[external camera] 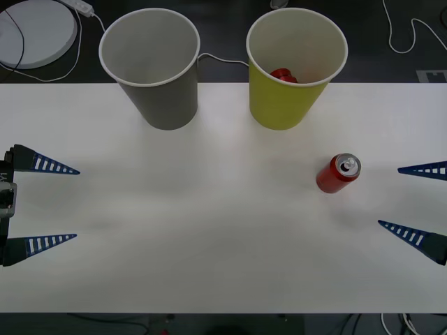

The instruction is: Put the can into the green bin and the plastic bottle into the gray bin

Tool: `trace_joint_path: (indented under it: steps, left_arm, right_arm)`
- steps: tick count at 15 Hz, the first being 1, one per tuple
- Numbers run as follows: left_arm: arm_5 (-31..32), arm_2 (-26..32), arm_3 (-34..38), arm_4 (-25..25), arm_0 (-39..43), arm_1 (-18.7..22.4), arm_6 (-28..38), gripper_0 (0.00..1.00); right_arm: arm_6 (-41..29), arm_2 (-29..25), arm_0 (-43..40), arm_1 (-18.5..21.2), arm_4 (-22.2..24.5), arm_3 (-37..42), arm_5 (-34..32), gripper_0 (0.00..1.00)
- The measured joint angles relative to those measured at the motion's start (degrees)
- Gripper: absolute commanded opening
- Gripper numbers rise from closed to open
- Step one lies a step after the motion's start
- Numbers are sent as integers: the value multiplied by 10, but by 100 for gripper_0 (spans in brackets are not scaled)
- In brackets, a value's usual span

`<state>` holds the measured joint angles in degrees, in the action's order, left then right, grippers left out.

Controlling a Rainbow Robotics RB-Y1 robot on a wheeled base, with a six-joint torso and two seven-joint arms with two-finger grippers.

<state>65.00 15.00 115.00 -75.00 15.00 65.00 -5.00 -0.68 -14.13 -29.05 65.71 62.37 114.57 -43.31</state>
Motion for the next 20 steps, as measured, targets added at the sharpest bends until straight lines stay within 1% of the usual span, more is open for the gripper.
trace_joint_path:
  steps: [3, 7, 12, 16, 19, 20]
  left_arm:
    - [0, 0, 0, 0, 0, 0, 0, 100]
    - [0, 0, 0, 0, 0, 0, 0, 100]
    - [0, 0, 0, 0, 0, 0, 0, 100]
    - [0, 0, 0, 0, 0, 0, 0, 100]
    - [0, 0, 0, 0, 0, 0, 0, 100]
    - [0, 0, 0, 0, 0, 0, 0, 100]
  right_arm:
    - [19, 33, -21, 3, -36, 0, 67, 100]
    - [43, 87, -29, 3, -78, 0, 158, 100]
    - [66, 142, -30, 3, -144, 0, 225, 100]
    - [79, 176, -29, 3, -192, 0, 277, 100]
    - [84, 207, -22, 3, -221, 13, 334, 100]
    - [85, 214, -19, 2, -229, 15, 342, 100]
